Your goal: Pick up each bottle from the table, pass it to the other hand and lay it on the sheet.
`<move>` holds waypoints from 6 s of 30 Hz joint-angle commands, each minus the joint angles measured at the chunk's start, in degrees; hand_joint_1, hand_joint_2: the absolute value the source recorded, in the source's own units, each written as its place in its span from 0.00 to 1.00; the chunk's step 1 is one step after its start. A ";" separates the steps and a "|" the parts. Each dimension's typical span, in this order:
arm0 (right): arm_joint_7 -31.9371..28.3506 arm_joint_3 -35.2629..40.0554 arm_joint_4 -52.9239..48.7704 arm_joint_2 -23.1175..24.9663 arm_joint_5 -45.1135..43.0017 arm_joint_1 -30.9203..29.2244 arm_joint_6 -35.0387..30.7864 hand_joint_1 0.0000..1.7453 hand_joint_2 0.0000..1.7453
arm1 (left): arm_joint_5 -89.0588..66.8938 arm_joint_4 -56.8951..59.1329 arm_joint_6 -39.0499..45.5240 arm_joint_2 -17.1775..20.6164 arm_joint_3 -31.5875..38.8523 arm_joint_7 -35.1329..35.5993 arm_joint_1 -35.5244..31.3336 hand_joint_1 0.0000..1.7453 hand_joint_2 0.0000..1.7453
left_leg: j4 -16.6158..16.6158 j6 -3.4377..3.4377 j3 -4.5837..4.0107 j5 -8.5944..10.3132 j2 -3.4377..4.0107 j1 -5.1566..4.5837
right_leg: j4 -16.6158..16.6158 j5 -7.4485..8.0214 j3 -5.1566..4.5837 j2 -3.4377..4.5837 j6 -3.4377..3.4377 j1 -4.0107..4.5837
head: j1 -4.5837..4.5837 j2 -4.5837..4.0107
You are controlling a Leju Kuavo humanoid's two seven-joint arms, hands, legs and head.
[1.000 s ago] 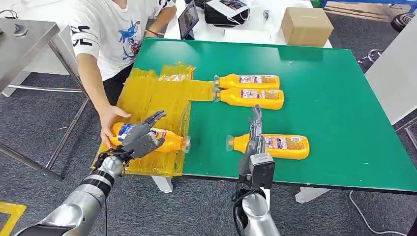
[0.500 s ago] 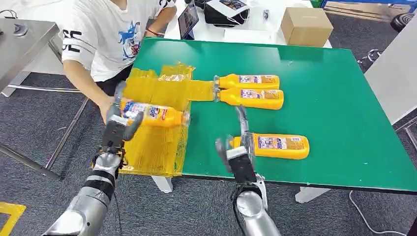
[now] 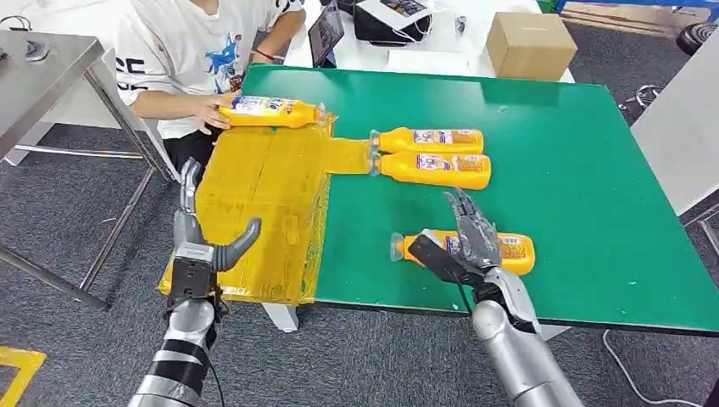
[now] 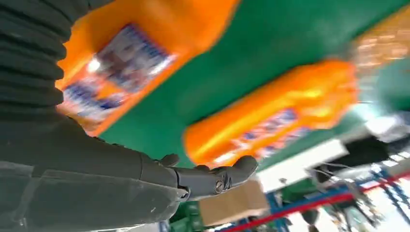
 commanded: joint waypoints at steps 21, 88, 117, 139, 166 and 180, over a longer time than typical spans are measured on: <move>3.09 0.59 5.56 -14.37 -2.08 -2.34 17.28 0.00 1.00 | 0.09 5.50 -1.88 0.76 -4.24 0.19 -2.57 0.00 1.00 | -0.02 -0.11 0.25 -0.09 0.05 0.04 | -0.04 -0.06 0.24 0.10 -0.12 0.04 | 0.00 0.00; -8.09 14.62 32.15 -9.21 -2.63 -18.50 21.80 1.00 1.00 | 1.49 16.04 -5.50 -1.40 -6.32 0.19 -7.22 0.00 1.00 | -0.09 -0.13 0.53 -0.06 0.11 0.15 | -0.14 -0.03 0.50 0.08 -0.11 0.15 | 0.02 0.00; -17.90 -5.99 -16.29 5.70 -8.57 2.52 -21.51 1.00 1.00 | 5.52 16.21 -10.74 -4.44 -2.07 0.77 -5.36 0.00 1.00 | 0.00 -0.22 0.41 -0.25 0.46 0.12 | 0.10 -0.13 0.25 0.48 -0.19 0.13 | 0.00 0.00; -25.71 -13.11 -22.86 10.49 -12.60 5.97 -25.36 1.00 1.00 | 12.18 15.01 -15.55 -4.70 -4.23 4.56 -5.68 0.00 1.00 | 0.01 -0.13 0.21 -0.14 0.05 0.12 | 0.03 -0.12 0.19 0.06 -0.11 0.11 | 0.00 0.00; -29.47 6.88 5.72 15.06 -26.82 10.46 -14.97 1.00 1.00 | 33.67 0.83 -40.58 -2.12 -16.24 15.27 0.92 0.00 1.00 | -0.08 -0.16 0.32 -0.21 0.29 0.23 | -0.05 -0.13 0.24 0.34 -0.16 0.19 | 0.00 0.00; -29.47 8.17 7.93 15.34 -26.16 8.92 -15.68 1.00 1.00 | 32.79 2.05 -39.55 -1.65 -17.73 15.84 -0.01 0.00 1.00 | -0.09 -0.16 0.19 -0.14 0.14 0.17 | -0.04 -0.10 0.15 0.17 -0.14 0.15 | 0.00 0.00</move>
